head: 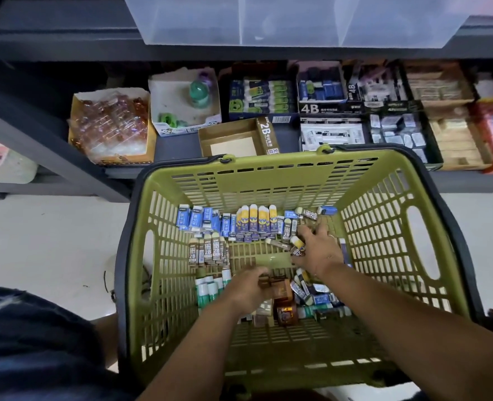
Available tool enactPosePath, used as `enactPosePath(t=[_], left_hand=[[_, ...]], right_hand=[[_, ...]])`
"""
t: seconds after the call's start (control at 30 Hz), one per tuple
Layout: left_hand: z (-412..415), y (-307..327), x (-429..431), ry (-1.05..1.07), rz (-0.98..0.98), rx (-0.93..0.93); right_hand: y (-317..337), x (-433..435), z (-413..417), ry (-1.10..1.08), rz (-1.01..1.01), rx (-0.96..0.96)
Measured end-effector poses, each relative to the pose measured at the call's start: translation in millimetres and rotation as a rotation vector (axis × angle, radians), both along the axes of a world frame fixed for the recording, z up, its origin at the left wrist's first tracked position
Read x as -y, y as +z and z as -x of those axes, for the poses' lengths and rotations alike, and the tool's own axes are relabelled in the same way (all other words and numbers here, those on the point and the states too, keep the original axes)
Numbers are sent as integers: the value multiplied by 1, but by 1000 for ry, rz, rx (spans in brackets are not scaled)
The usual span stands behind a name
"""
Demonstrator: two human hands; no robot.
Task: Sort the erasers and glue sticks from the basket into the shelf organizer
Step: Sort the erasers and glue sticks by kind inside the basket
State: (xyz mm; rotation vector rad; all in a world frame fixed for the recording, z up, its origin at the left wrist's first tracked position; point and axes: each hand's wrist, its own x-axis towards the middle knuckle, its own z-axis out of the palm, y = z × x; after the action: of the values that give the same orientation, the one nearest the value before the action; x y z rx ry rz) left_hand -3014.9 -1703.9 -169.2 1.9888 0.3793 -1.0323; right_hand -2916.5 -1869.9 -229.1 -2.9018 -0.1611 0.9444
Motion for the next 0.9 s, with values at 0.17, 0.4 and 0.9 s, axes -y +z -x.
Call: enactPosePath(t=[0.17,0.4,0.9], left_hand=[[-1,-3,-1,61,25,-23],[-11,0,0,234,17,70],[-38,32,29,1176,1053,-144]], right_hand=[[-3,7,-4,-58,-131,-12],[8,18,-11,-72,-255,-107],[120,-32,16,-21,-596,-142]])
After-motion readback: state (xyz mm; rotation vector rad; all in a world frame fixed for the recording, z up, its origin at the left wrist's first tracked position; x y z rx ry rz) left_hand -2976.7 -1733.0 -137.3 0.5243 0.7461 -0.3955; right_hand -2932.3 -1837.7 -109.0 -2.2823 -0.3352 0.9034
